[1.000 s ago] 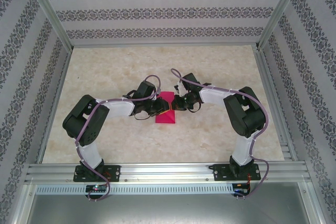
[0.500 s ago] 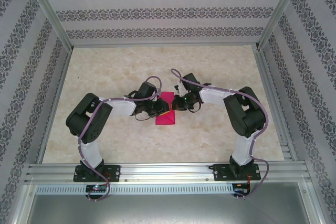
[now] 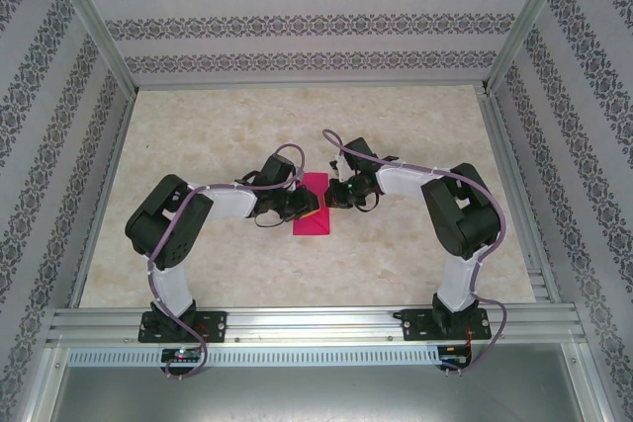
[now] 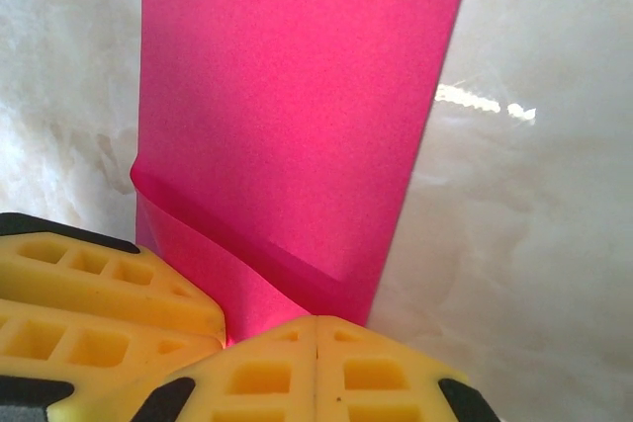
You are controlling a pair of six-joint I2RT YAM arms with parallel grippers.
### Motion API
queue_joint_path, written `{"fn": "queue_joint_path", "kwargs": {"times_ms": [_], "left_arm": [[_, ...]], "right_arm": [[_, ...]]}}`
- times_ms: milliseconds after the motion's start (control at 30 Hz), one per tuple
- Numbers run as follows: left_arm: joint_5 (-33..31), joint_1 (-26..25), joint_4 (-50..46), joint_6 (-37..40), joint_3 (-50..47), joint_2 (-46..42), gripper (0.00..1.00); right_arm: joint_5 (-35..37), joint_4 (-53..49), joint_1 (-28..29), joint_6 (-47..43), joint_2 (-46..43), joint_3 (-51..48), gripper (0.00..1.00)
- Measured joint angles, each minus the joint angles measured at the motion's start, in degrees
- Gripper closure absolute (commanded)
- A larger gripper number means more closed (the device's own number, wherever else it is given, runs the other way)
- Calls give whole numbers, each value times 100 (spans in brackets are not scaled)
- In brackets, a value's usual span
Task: Fold a paper plane with a square sheet of paper (pick it up from the middle)
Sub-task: Fold the triangle a second time at the center of the table.
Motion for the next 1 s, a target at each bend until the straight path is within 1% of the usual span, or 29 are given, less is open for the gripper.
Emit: {"fn": "queue_joint_path", "kwargs": {"times_ms": [1000], "left_arm": [[-4, 0, 0, 0, 0, 61, 81]], "right_arm": [[-2, 2, 0, -2, 208, 94, 99]]}}
